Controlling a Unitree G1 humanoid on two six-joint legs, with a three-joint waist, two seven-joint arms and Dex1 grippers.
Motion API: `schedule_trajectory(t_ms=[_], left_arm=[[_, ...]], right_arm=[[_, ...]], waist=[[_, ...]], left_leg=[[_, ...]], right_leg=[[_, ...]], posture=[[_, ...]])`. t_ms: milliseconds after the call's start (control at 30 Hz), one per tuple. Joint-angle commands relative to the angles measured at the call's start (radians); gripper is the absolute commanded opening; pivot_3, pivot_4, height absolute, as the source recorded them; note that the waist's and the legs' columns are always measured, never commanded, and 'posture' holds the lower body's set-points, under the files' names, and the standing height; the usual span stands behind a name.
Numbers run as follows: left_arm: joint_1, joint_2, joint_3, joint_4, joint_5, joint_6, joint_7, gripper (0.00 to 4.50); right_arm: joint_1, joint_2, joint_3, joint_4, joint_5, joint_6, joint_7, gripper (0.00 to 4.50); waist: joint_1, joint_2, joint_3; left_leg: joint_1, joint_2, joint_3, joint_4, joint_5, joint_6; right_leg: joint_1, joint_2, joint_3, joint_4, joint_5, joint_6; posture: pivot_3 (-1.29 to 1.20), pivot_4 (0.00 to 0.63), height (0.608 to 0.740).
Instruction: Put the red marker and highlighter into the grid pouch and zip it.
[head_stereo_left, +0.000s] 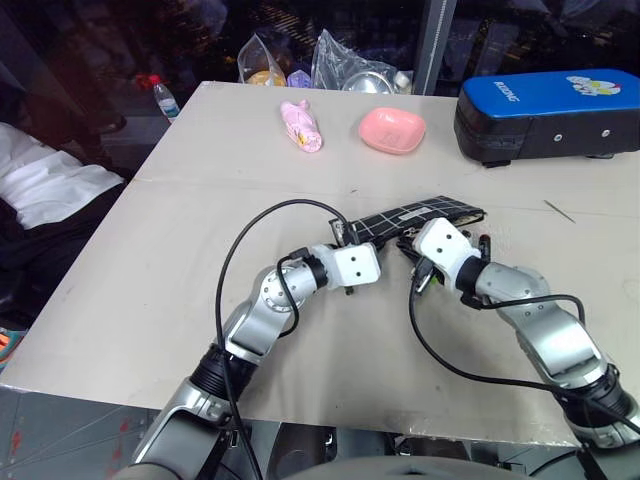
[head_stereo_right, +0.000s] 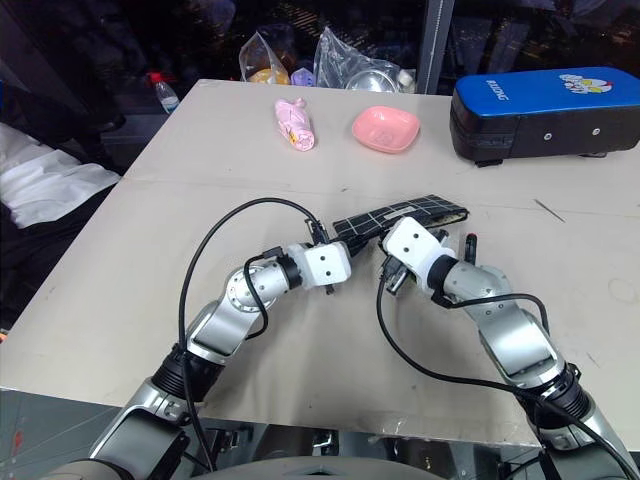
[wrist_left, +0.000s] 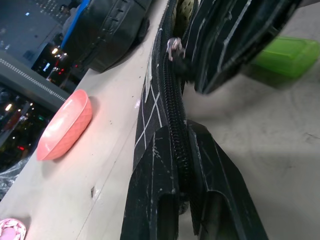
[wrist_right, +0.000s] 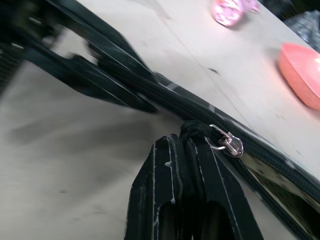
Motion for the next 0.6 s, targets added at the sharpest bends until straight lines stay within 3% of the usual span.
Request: schedule_trajectory(t_ms=[33,167,233,400,500,600], left_arm=[[-0.008,-0.007,-0.006,-0.036,-0.011,-0.029,-0.006,0.00],[-0.014,-0.009,0.005,-0.026,-0.013,-0.027,-0.004,0.00],[-0.014,-0.016,0.019,-0.024,-0.026,-0.018,0.002,0.00],[-0.013,-0.049,0.078,-0.050,-0.124,0.016,0.000,0.00],[-0.016,-0.052,0.109,-0.070,-0.179,0.033,-0.017,0.00],[-0.015,-0.034,0.135,-0.081,-0.203,0.064,-0.034,0.00]], right_arm=[[-0.004,-0.024,0.036,-0.072,0.011,-0.052,0.086,0.03],[0.012,-0.031,0.007,-0.080,0.032,-0.028,0.110,0.03],[0.024,-0.041,-0.040,-0.081,0.055,-0.015,0.120,0.78],[0.087,-0.063,-0.244,-0.124,0.207,0.067,0.152,3.11],[0.121,-0.082,-0.356,-0.138,0.296,0.133,0.164,3.11],[0.144,-0.092,-0.449,-0.080,0.288,0.152,0.106,3.11]], waist=[[0.000,0.000,0.000],[0.000,0.000,0.000],[0.001,0.000,0.000],[0.006,0.000,0.000],[0.006,-0.001,0.000],[0.002,-0.001,0.000]], left_leg=[[0.000,0.000,0.000,0.000,0.000,0.000],[0.000,0.000,0.000,0.000,0.000,0.000],[0.000,0.000,0.000,0.000,0.000,0.000],[0.000,0.000,0.000,0.000,0.000,0.000],[0.000,0.000,-0.001,0.000,0.000,0.000],[0.000,0.000,-0.001,-0.001,0.000,0.000]], right_leg=[[0.000,0.000,0.000,0.000,0.000,0.000],[0.000,0.000,0.000,0.000,0.000,0.000],[0.000,0.000,0.000,0.000,0.000,0.000],[0.000,0.000,0.000,0.000,0.000,0.000],[0.000,-0.001,0.000,-0.001,0.000,0.000],[0.000,-0.001,0.000,0.000,0.000,0.000]], posture=[[0.00,0.150,0.725],[0.00,0.150,0.725],[0.00,0.150,0.725],[0.00,0.150,0.725],[0.00,0.150,0.725],[0.00,0.150,0.725]])
